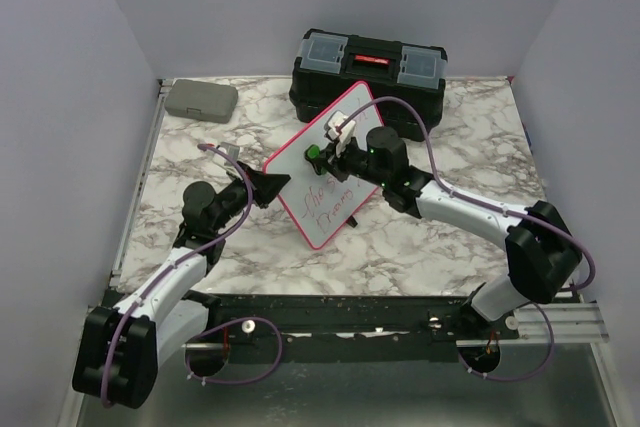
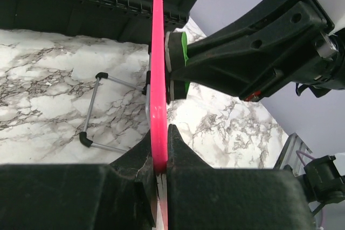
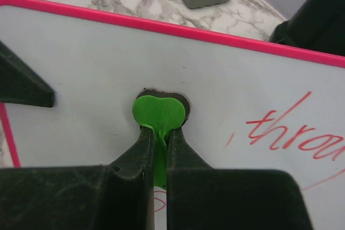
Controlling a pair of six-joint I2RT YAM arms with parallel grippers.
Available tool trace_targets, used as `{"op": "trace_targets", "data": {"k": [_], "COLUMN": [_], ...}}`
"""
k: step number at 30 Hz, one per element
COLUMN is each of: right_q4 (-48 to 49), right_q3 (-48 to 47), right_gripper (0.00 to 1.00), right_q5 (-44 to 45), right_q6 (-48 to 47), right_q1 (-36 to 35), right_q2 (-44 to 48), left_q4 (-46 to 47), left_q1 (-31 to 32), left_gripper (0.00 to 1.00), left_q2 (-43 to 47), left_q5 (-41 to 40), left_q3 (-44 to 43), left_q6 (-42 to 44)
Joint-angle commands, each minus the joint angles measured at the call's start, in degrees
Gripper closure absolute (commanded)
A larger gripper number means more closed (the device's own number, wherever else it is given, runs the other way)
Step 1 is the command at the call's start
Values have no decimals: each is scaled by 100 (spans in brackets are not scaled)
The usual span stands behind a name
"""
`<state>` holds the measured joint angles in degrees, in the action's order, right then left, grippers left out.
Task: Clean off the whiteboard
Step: Erase the whiteboard at the whiteboard stand.
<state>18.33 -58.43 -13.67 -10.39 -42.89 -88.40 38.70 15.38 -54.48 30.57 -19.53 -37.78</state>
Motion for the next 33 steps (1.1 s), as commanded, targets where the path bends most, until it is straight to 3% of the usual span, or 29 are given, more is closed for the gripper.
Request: {"op": "trace_targets", "data": {"k": [1, 14, 20, 27, 33], "right_q4": [406, -178, -261, 110, 242], "right_q3": [-22, -475, -235, -200, -443], "right_gripper": [99, 99, 99, 99, 99], "right_q5": [1167, 1016, -306, -111, 830], "right_q6": [-138, 102, 81, 45, 313], "right_q1": [36, 580, 478, 96, 501], "right_q2": [-87, -405, -346, -316, -485], "left_q4": [-152, -216, -171, -94, -82], "left_q1": [71, 71, 71, 71, 69], "left_gripper": [100, 100, 100, 100, 100], "left_q2": [-81, -9, -79, -177, -177], "left_q5": [736, 814, 837, 863, 888], "left_q3": [28, 134, 44, 19, 32], "left_q6": [34, 157, 148, 112, 104]}}
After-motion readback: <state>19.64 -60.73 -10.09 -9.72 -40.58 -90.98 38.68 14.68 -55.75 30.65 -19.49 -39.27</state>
